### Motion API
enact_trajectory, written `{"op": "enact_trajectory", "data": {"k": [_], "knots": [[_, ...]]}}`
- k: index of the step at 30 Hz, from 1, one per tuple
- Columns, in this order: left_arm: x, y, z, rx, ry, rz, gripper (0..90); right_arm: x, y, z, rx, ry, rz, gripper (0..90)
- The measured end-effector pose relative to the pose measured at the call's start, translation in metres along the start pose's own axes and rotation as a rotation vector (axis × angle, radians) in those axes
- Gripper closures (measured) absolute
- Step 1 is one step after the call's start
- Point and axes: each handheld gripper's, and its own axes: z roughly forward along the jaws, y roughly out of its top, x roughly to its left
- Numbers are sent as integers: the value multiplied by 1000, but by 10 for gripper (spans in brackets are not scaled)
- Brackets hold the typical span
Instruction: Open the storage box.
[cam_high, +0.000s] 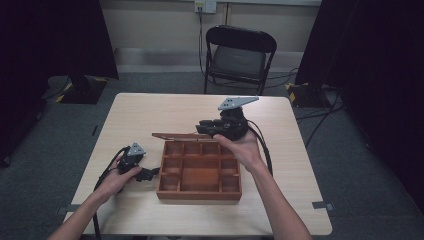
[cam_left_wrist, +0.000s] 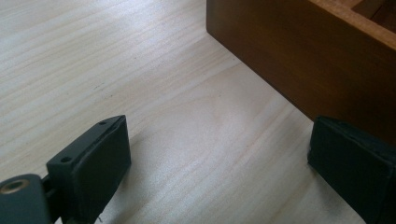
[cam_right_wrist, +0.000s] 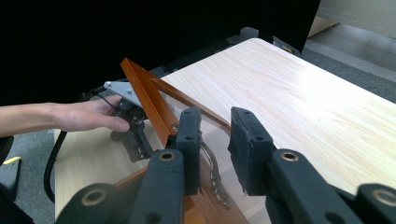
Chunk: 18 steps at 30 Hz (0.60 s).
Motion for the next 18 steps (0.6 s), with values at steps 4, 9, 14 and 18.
{"op": "enact_trajectory", "data": {"k": [4, 9, 14, 18], "knots": [[0, 0, 0, -1, 0, -2, 52, 0, 0, 0, 0, 1, -2, 739], [0, 0, 0, 0, 0, -1, 52, 0, 0, 0, 2, 2, -2, 739], [0, 0, 0, 0, -1, 2, 52, 0, 0, 0, 2, 3, -2, 739], [0, 0, 0, 0, -1, 0, 52, 0, -1, 0, 1, 2, -3, 739]]}}
